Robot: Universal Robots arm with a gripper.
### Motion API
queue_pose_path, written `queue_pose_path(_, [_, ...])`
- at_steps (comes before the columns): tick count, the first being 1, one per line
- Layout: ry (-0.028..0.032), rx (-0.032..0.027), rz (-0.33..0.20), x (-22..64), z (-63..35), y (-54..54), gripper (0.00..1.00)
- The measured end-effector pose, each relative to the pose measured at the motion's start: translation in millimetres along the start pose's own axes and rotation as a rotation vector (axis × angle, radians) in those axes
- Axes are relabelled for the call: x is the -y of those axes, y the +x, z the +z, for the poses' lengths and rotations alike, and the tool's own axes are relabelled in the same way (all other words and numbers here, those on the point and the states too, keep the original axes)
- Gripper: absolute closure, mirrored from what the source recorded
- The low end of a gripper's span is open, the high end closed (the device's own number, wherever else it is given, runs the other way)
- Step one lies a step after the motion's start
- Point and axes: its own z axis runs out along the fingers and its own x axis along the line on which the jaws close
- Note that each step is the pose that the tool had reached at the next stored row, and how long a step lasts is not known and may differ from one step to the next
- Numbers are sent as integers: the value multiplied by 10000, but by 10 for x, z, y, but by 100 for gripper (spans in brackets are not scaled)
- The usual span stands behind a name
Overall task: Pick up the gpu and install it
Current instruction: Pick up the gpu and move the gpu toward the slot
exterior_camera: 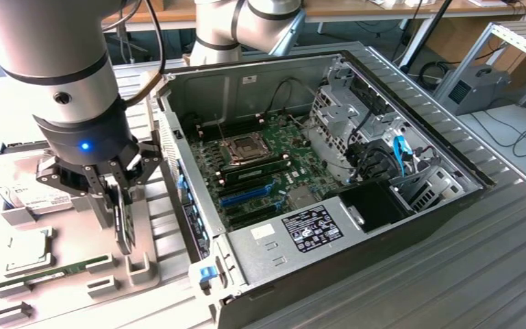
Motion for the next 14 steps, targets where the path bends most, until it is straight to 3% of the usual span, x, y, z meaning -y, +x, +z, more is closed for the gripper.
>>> queue_pose_path(14, [-1, 1, 0, -2, -34, -1, 74])
